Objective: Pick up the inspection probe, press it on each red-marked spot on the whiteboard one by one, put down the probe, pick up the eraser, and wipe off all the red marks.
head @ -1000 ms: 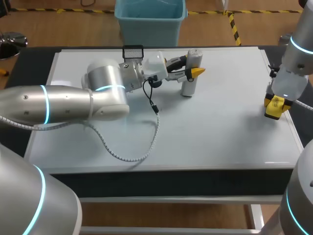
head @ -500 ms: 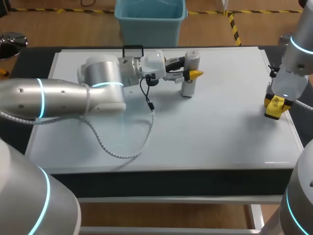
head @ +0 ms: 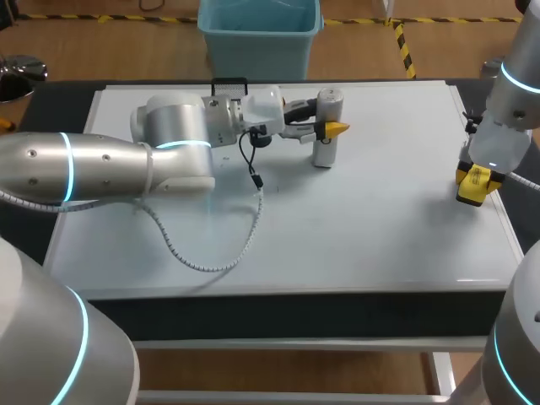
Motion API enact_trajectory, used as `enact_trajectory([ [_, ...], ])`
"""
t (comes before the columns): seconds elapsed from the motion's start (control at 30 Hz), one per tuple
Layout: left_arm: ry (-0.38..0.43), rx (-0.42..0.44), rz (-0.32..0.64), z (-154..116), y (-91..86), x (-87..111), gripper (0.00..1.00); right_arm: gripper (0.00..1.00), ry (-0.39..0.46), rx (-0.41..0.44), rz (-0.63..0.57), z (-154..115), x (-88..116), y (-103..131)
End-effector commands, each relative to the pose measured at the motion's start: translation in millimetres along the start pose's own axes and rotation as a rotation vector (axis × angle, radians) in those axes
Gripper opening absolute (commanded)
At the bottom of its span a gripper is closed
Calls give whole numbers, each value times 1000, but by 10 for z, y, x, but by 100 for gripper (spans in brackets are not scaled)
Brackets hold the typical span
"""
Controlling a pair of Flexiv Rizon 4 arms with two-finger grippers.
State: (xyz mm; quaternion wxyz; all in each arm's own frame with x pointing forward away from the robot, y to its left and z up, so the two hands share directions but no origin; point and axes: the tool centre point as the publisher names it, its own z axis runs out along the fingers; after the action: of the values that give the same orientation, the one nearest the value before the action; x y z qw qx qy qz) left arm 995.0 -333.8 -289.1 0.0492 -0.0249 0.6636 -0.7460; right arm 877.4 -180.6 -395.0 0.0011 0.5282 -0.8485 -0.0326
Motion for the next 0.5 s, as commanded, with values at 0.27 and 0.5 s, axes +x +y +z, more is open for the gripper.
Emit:
enact_trajectory([
  [0.27, 10, 3, 4, -1, -52, 35, 0, 0, 2, 1, -3, -5, 6, -8],
  [0.5, 37, 30, 44, -49, -327, 105, 0, 0, 2, 1, -3, -5, 6, -8],
])
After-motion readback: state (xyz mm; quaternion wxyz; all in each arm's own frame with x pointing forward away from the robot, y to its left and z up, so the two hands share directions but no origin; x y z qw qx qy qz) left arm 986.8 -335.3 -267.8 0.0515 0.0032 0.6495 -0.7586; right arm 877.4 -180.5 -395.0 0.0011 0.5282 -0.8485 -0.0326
